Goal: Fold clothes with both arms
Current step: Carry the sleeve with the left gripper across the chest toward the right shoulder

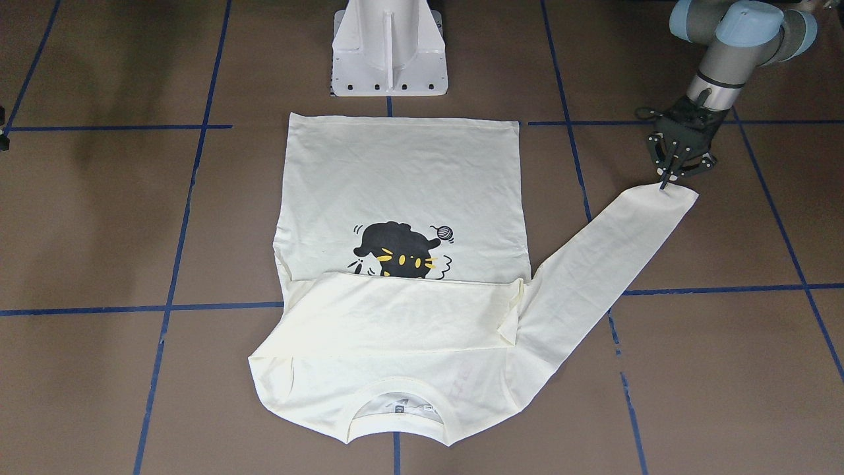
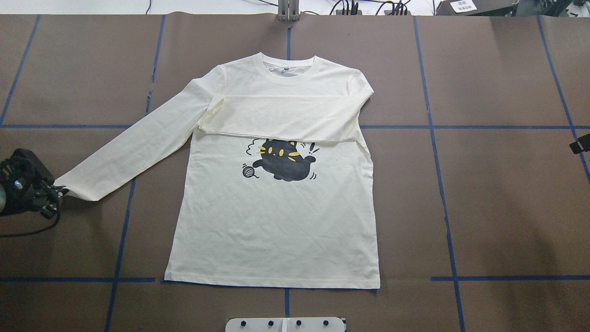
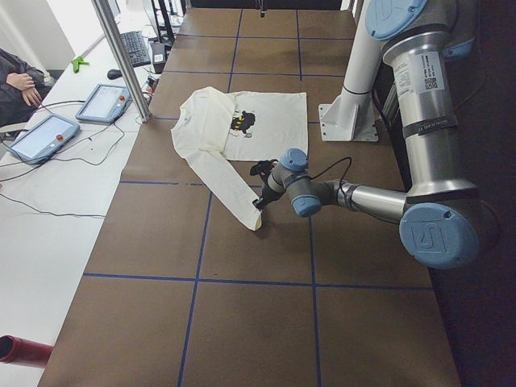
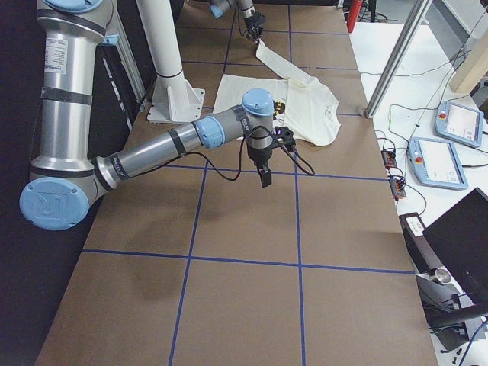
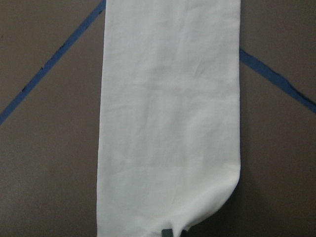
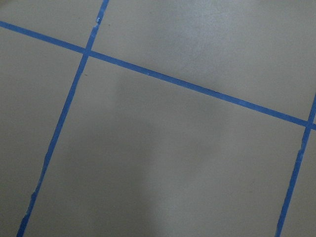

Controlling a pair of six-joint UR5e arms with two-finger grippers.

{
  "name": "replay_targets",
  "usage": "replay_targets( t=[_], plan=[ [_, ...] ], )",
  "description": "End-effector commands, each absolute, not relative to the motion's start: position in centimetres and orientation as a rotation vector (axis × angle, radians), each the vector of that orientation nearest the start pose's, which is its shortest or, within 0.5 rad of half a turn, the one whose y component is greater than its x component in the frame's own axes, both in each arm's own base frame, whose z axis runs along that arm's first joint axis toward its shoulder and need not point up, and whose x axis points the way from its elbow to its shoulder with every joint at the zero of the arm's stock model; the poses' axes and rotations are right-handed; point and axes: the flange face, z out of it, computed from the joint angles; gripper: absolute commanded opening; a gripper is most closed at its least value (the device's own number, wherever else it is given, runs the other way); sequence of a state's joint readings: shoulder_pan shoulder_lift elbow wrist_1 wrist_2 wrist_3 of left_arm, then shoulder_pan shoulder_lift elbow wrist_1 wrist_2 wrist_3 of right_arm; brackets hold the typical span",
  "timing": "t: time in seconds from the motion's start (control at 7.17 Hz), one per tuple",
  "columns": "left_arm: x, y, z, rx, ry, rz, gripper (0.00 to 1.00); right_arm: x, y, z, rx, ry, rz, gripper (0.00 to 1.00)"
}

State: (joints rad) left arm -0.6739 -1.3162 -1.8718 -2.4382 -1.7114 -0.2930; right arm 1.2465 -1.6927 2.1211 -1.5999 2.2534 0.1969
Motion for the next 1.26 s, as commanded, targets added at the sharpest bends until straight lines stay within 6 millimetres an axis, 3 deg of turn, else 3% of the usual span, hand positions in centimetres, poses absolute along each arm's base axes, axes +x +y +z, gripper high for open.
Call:
replay_targets(
  t=[0.0, 0.28, 0.42, 0.56, 0.7, 0.84, 0.98, 1.12],
  plan=[
    [25.8, -42.0, 48.3, 0.747, 0.603, 0.531, 0.0, -6.7, -42.9, 45.6, 0.195, -0.748, -0.251, 1.0],
    [29.0, -49.8, 37.3, 0.749, 0.579, 0.469, 0.0, -6.7, -43.4, 45.7, 0.196, -0.746, -0.246, 1.0],
    [31.0, -52.6, 30.2, 0.728, 0.567, 0.453, 0.0, -6.7, -43.6, 46.0, 0.192, -0.743, -0.24, 1.0],
    [31.8, -54.3, 24.3, 0.708, 0.57, 0.413, 0.0, -6.5, -43.7, 46.0, 0.194, -0.745, -0.236, 1.0],
    [34.2, -56.6, 16.9, 0.688, 0.617, 0.31, 0.0, -6.5, -43.7, 46.0, 0.192, -0.746, -0.233, 1.0],
    [37.0, -59.4, 10.8, 0.671, 0.654, 0.226, 0.0, -6.5, -43.7, 46.0, 0.191, -0.746, -0.23, 1.0],
    [41.2, -62.4, 5.4, 0.653, 0.65, 0.106, 0.0, -6.4, -43.8, 46.0, 0.191, -0.746, -0.225, 1.0],
    [46.6, -60.1, 2.6, 0.689, 0.63, 0.108, 0.0, -6.3, -43.8, 46.0, 0.192, -0.744, -0.224, 1.0]
  ],
)
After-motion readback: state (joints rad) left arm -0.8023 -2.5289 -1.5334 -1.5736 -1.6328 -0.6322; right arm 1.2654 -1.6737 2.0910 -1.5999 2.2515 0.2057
